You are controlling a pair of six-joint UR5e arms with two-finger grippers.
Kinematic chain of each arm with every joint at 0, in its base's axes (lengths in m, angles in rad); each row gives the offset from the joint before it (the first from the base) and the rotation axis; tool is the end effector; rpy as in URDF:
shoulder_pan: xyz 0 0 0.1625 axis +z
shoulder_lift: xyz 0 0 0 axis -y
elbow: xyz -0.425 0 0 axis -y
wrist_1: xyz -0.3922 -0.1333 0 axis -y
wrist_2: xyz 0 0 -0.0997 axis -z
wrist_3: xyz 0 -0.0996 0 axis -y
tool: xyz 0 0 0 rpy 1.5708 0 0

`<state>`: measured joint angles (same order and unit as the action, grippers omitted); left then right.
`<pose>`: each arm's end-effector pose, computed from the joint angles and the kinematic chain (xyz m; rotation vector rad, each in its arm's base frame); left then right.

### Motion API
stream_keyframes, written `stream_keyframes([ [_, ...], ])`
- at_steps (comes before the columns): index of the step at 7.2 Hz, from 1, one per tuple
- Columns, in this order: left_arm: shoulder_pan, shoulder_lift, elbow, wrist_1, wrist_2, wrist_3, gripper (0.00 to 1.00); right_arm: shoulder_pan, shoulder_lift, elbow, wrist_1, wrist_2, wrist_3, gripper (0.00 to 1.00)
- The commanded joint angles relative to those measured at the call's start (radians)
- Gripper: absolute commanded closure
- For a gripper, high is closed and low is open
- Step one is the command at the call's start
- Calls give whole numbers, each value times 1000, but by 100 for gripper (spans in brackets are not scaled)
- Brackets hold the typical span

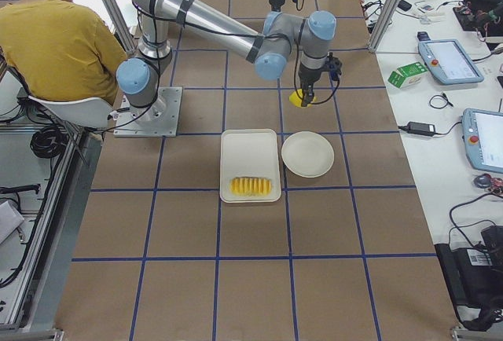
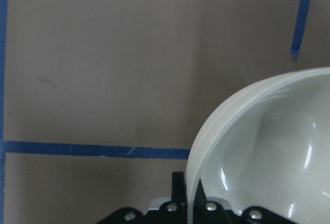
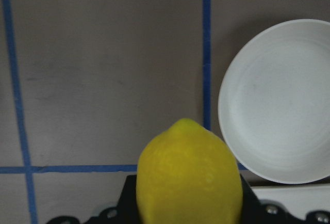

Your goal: Place bowl and put lemon in it

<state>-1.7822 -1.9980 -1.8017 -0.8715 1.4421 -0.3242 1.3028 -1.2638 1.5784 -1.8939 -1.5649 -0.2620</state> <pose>-0.2666 -0.5463 0.2148 0.1655 -3.0020 0.0085 -0.0303 -0.6159 0.3475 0.0094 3.1381 -0.0153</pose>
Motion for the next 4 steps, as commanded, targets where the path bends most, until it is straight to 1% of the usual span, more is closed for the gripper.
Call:
stream_keyframes([
  [1,-10,-22,1,43,1,-6,66,175,-31,0,18,46,238,100],
  [2,-6,-18,8,46,4,17,1,255,-28,-1,12,49,310,100],
  [3,19,19,19,48,11,40,2,309,-22,0,10,51,376,100],
  [4,79,62,28,22,12,169,1,341,-17,0,3,51,409,100],
])
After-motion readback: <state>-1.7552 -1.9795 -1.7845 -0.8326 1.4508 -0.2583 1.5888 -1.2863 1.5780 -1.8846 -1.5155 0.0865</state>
